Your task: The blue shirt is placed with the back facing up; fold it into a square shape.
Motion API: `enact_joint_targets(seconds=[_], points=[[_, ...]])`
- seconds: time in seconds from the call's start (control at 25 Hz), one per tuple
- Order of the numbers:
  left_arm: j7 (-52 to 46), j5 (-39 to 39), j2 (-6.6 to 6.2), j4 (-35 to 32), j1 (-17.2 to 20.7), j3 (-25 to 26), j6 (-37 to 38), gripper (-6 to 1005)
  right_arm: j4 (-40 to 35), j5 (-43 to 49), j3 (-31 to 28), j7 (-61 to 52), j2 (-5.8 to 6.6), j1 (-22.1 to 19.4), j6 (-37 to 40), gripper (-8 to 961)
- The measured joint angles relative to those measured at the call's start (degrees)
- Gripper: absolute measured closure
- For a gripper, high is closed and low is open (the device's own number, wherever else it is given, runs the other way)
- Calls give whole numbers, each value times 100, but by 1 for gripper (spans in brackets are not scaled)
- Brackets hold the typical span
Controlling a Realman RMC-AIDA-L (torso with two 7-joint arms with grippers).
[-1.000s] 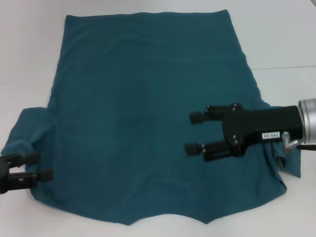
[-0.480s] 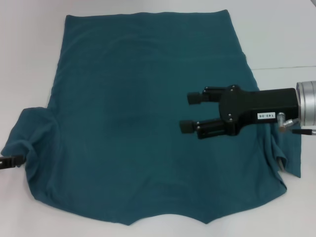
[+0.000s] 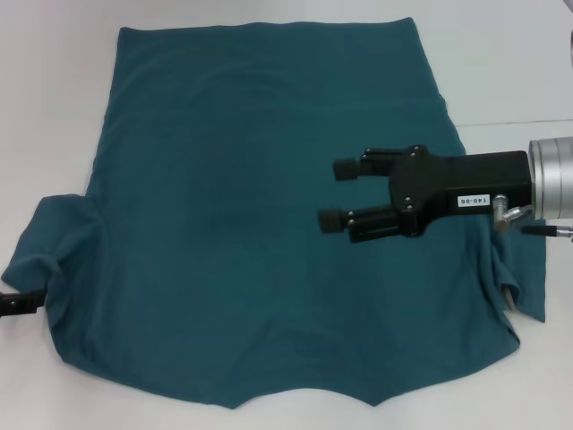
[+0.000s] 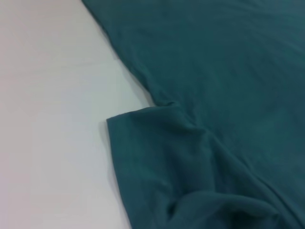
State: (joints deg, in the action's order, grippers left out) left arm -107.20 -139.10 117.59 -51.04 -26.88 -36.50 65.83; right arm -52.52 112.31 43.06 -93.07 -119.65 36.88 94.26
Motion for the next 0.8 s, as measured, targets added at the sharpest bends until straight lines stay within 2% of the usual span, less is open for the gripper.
enact_joint_targets(seconds=[0.32, 0.6, 0.8], points=[[92, -44, 25, 6, -79, -136, -326, 66, 28, 0, 56, -1, -23, -8, -82, 31], [112, -217, 38, 160, -162, -507, -736, 69, 32, 0, 54, 4, -23, -8, -202, 32], [107, -366, 40, 305, -256, -539, -960, 72, 26, 1, 53, 6, -23, 14, -243, 32]])
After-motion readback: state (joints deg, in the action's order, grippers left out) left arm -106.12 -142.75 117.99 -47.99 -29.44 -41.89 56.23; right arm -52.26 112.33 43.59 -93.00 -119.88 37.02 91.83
